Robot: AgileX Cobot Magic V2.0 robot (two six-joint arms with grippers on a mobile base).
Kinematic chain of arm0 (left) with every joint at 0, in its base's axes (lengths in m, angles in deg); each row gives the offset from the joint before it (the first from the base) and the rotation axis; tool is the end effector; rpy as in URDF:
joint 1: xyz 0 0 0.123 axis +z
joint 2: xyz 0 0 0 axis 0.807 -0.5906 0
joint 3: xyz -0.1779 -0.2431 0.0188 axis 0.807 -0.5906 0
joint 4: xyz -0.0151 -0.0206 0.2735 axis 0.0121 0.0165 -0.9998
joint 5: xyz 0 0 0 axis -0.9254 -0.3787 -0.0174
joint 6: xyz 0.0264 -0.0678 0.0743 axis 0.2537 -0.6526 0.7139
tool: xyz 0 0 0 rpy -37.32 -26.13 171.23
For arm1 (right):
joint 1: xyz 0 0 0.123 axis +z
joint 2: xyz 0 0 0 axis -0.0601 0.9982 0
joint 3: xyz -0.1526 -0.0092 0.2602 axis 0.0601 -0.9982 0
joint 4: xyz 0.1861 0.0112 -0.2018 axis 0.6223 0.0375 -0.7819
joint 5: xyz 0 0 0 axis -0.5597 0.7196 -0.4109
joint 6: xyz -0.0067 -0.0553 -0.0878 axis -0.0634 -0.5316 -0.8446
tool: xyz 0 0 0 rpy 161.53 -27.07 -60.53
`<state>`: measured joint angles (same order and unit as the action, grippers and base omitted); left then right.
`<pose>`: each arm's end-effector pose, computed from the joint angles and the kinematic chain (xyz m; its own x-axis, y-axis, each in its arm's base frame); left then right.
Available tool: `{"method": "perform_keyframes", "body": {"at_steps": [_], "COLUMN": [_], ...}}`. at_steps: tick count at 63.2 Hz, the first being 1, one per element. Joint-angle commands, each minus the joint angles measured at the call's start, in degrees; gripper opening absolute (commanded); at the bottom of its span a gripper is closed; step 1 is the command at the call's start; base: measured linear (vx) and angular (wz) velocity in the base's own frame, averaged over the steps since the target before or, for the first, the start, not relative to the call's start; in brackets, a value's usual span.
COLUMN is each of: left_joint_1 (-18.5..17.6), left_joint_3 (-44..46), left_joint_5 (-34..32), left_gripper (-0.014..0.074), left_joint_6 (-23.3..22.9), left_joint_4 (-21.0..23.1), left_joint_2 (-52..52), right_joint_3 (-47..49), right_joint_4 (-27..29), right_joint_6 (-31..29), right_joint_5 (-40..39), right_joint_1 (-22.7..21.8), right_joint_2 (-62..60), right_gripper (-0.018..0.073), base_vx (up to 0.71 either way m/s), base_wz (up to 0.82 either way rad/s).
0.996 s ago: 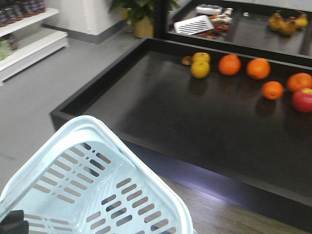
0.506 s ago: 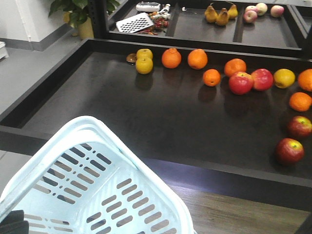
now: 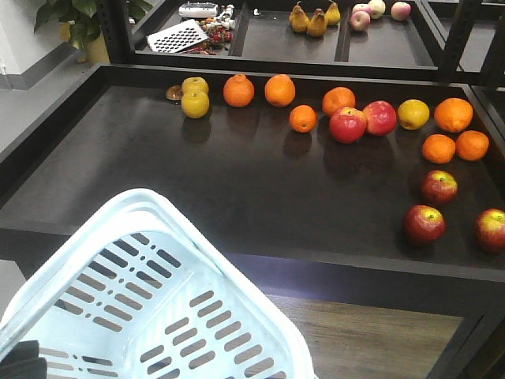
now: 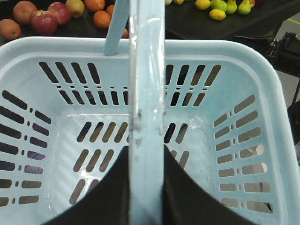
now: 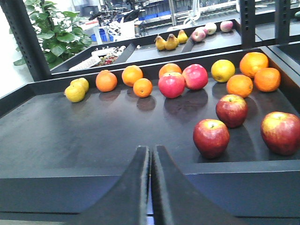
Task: Pick three apples into basket with both arms
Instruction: 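Approach the table with red apples and oranges, basket held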
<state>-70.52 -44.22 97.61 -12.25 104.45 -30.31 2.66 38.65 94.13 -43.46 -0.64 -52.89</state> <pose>0.0609 -0.0814 0.3506 -0.3552 0.1942 -0.9144 0.7708 0.6142 -0.1690 0.0756 0.0029 0.1876 -0.1009 0.1629 -0.9815 -0.0250 0.9858 0.1662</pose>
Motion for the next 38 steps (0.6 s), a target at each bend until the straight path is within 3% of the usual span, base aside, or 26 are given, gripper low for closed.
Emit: {"method": "perform_keyframes", "body": {"at_steps": [1, 38], "left_joint_1": [-0.29, -0.29], "left_joint_3": [1.68, 1.68], "left_joint_5": [-3.90, -3.78], "left_gripper": [-0.0008, -0.0008], "left_joint_6": [-0.35, -0.35], "left_joint_4": [3.75, 3.75], "left_joint_2": [-0.37, -0.37], "right_joint_3": [-0.78, -0.78], "right_joint_4": [-0.57, -0.57], "right_joint_6": [-0.22, -0.22], "right_joint_5": [-4.10, -4.10], "right_joint_1": [0.04, 0.04], "right_joint_2": [-0.77, -0.77], "right_gripper": [-0.0004, -0.0004], "base_vx": [-0.01, 0.03], "base_wz": [-0.07, 0.06]}}
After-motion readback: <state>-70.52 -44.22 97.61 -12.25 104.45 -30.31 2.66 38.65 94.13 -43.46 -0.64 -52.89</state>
